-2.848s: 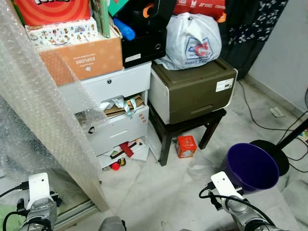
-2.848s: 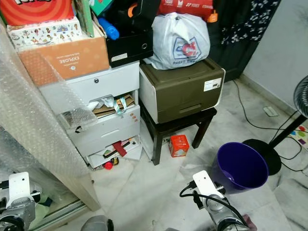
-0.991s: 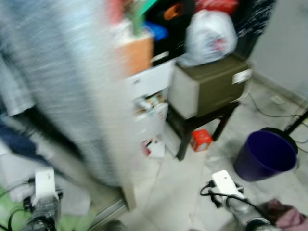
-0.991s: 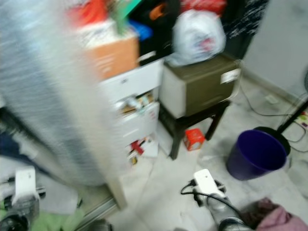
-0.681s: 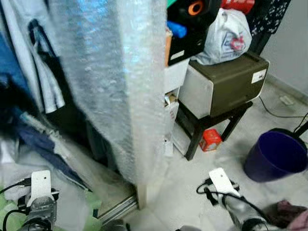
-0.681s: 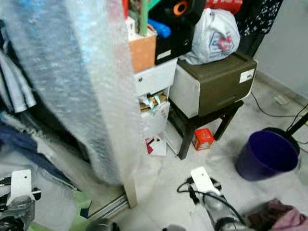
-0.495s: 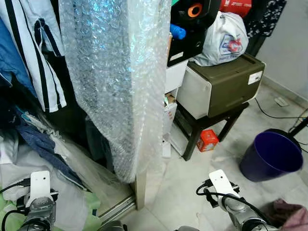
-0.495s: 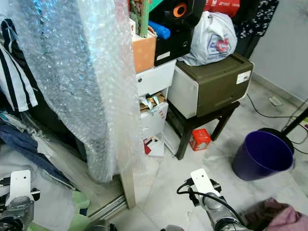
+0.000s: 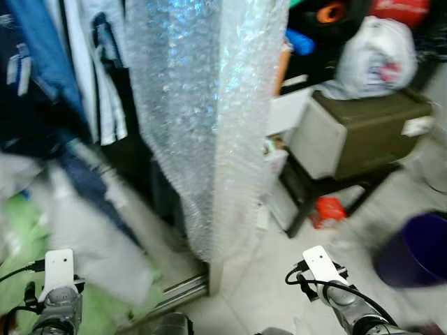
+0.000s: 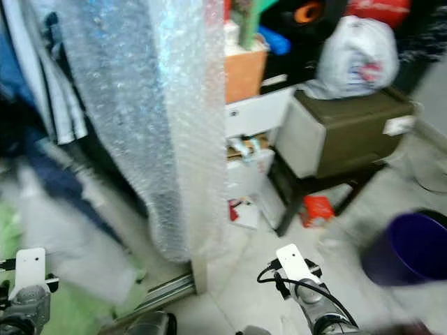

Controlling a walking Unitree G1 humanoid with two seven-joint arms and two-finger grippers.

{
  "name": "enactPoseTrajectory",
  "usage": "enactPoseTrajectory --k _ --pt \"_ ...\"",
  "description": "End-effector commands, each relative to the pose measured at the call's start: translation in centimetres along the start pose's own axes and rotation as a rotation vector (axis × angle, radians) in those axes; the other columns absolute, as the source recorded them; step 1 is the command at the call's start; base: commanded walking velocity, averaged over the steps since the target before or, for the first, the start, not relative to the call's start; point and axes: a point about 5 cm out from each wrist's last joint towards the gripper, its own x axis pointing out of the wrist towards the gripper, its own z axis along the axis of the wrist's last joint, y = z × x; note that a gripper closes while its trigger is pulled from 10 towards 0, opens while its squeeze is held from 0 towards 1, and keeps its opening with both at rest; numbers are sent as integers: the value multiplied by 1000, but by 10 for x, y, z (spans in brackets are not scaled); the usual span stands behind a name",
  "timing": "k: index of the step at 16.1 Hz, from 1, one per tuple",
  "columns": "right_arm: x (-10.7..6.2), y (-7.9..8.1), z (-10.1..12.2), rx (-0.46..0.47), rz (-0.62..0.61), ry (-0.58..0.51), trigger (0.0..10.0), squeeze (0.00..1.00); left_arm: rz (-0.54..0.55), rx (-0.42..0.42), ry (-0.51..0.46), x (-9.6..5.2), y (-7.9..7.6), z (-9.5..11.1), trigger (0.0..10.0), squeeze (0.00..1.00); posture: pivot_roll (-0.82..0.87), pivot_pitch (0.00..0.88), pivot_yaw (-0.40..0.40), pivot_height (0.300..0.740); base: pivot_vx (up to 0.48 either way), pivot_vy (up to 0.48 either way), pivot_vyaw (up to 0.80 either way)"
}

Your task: Clean up the room

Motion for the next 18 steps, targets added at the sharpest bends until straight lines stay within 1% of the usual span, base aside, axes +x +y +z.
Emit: enactPoseTrajectory --k 1,3,6,7,9,10,11,12,13,14,15,16,17,18 --pt "1 1 3 3 6 7 10000 0 -50 7 52 -2 -7 -9 10000 0 -26 0 -28 740 0 0 731" --pt "1 1 2 8 7 10 10000 0 -115 -48 60 -3 -12 -11 10000 0 -23 0 -27 740 0 0 563" --pt "2 -18 13 67 -57 -50 10000 0 -100 -135 -3 -1 -3 -3 10000 0 -24 0 -30 740 0 0 427" --pt "2 -22 19 97 -71 -67 10000 0 -92 -168 -42 0 1 4 10000 0 -24 0 -31 740 0 0 450" --pt "3 -27 28 179 -92 -100 10000 0 -112 -253 -214 -1 6 32 10000 0 -23 0 -30 740 0 0 0" --pt "3 -30 32 211 -112 -124 10000 0 -144 -293 -272 -5 4 40 10000 0 -23 0 -29 740 0 0 0" --pt "3 -34 39 238 -133 -168 10000 0 -202 -291 -352 -13 -3 48 10000 0 -24 0 -25 740 0 0 0" --pt "2 -42 48 286 -168 -230 10000 0 -283 -266 -456 -26 -12 58 10000 0 -25 0 -23 740 0 0 0" --pt "0 -48 55 301 -179 -274 10000 0 -311 -265 -497 -32 -14 62 10000 0 -31 0 -16 740 0 0 0" --pt "-1 -54 62 273 -201 -315 10000 0 -326 -242 -532 -38 -16 65 10000 0 -34 0 -14 740 0 0 0" --pt "-5 -65 68 216 -253 -350 10000 0 -342 -197 -581 -46 -19 69 10000 0 -42 0 -12 740 0 0 0" --pt "-9 -73 70 219 -274 -385 10000 0 -357 -178 -623 -55 -21 72 10000 0 -42 0 -14 740 0 0 0" --pt "-13 -76 68 224 -268 -409 10000 0 -376 -170 -667 -65 -21 74 10000 0 -42 0 -14 740 0 0 0" --pt "-19 -77 63 206 -265 -425 10000 0 -408 -183 -705 -77 -21 76 10000 0 -44 0 -18 740 0 0 0"
